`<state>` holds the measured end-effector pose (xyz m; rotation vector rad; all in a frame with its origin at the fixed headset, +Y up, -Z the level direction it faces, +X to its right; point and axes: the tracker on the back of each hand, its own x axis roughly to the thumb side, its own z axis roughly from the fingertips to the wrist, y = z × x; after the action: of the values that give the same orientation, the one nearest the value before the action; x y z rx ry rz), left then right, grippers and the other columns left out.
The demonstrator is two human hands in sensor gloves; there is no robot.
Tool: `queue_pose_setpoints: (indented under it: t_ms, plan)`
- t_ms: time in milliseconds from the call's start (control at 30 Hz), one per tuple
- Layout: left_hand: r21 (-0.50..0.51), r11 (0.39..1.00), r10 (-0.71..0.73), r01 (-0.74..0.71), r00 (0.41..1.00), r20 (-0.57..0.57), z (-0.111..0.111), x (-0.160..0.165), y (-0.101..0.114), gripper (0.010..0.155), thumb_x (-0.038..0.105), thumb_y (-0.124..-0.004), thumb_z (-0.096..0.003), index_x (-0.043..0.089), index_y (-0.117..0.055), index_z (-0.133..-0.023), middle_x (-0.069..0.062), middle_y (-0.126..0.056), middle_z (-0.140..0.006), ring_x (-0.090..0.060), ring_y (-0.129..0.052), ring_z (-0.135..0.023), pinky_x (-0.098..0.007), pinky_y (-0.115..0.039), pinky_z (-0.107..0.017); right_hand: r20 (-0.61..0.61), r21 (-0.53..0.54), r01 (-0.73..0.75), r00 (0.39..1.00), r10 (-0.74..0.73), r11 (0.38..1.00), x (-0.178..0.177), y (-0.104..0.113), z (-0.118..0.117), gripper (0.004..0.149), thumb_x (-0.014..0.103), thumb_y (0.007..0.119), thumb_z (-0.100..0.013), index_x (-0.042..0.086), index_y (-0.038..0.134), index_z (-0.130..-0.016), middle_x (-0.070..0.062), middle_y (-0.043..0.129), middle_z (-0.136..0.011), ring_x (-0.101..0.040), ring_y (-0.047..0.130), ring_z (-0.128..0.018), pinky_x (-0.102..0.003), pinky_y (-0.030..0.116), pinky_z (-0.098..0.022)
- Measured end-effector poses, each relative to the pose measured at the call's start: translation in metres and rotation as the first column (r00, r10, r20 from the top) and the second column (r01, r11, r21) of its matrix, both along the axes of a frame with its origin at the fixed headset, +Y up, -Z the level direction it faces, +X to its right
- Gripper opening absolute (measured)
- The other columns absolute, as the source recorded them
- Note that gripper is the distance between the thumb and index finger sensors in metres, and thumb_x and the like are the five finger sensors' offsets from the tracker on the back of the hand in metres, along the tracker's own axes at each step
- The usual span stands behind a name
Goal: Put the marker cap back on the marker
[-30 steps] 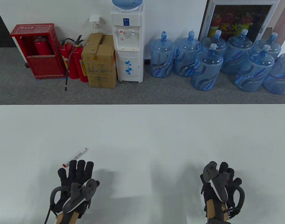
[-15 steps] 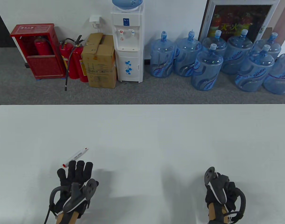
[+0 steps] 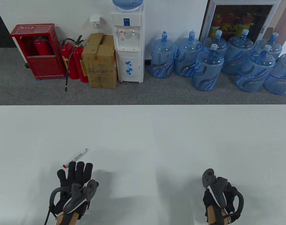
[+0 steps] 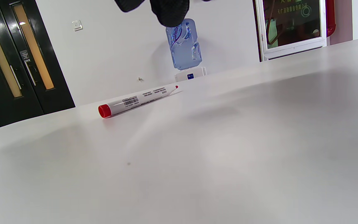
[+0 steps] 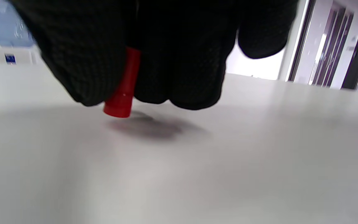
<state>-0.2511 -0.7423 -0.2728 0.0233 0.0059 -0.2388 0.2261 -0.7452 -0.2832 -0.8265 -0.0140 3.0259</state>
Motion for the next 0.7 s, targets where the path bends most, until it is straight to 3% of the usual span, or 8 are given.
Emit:
queue_pose_setpoints:
  t_ms: [100,267,400,567,700]
  plan:
    - [-0.003,1.0,-0.006,0.006,1.0,0.0,0.0,0.0,0.0,0.081,0.066,-0.049,-0.0426,0.032,-0.026,-0.113,-0.007,-0.041,-0.126,-0.041,-0.034,-0.118,-0.073,-0.028,-0.075,-0.051,0.096,0.087,0.995,-0.082,0.992,-0.015,0.012,0.002,0.05,0.041,0.094,-0.032,0.03,0.088,-0.081,0.002,0.099,-0.078,-0.018,0.104,-0.059,-0.057,0.076,-0.062]
    - [-0.004,1.0,-0.003,0.003,1.0,0.002,0.0,0.0,0.0,0.082,0.066,-0.049,-0.0427,0.032,-0.026,-0.113,-0.008,-0.041,-0.126,-0.041,-0.034,-0.118,-0.073,-0.028,-0.075,-0.19,0.159,0.196,0.968,-0.164,0.968,-0.051,0.026,-0.002,0.049,0.041,0.091,-0.034,0.027,0.089,-0.08,-0.001,0.1,-0.075,-0.018,0.106,-0.055,-0.056,0.079,-0.059]
    - [-0.003,1.0,-0.01,0.01,1.0,-0.003,0.0,0.0,0.0,0.082,0.066,-0.05,-0.0429,0.031,-0.025,-0.113,-0.008,-0.038,-0.126,-0.041,-0.032,-0.118,-0.073,-0.028,-0.075,-0.298,0.158,0.269,0.93,-0.213,0.95,-0.082,0.031,-0.006,0.046,0.044,0.085,-0.036,0.025,0.091,-0.078,-0.002,0.101,-0.072,-0.017,0.106,-0.051,-0.055,0.08,-0.058]
    - [-0.01,1.0,-0.007,0.007,1.0,-0.003,0.001,0.0,-0.001,0.082,0.066,-0.05,-0.043,0.031,-0.025,-0.113,-0.009,-0.037,-0.126,-0.042,-0.032,-0.118,-0.073,-0.028,-0.075,-0.392,0.077,0.383,0.861,-0.325,0.921,-0.118,0.027,-0.012,0.046,0.046,0.082,-0.037,0.025,0.091,-0.077,-0.002,0.102,-0.069,-0.015,0.106,-0.048,-0.053,0.081,-0.057]
    - [-0.013,1.0,-0.002,0.002,1.0,0.0,0.0,0.0,-0.001,0.082,0.066,-0.05,-0.0429,0.031,-0.025,-0.113,-0.009,-0.038,-0.126,-0.042,-0.032,-0.118,-0.073,-0.028,-0.075,-0.418,0.041,0.509,0.79,-0.448,0.86,-0.135,0.024,-0.016,0.047,0.048,0.079,-0.038,0.025,0.091,-0.076,0.0,0.103,-0.066,-0.013,0.106,-0.045,-0.052,0.082,-0.057]
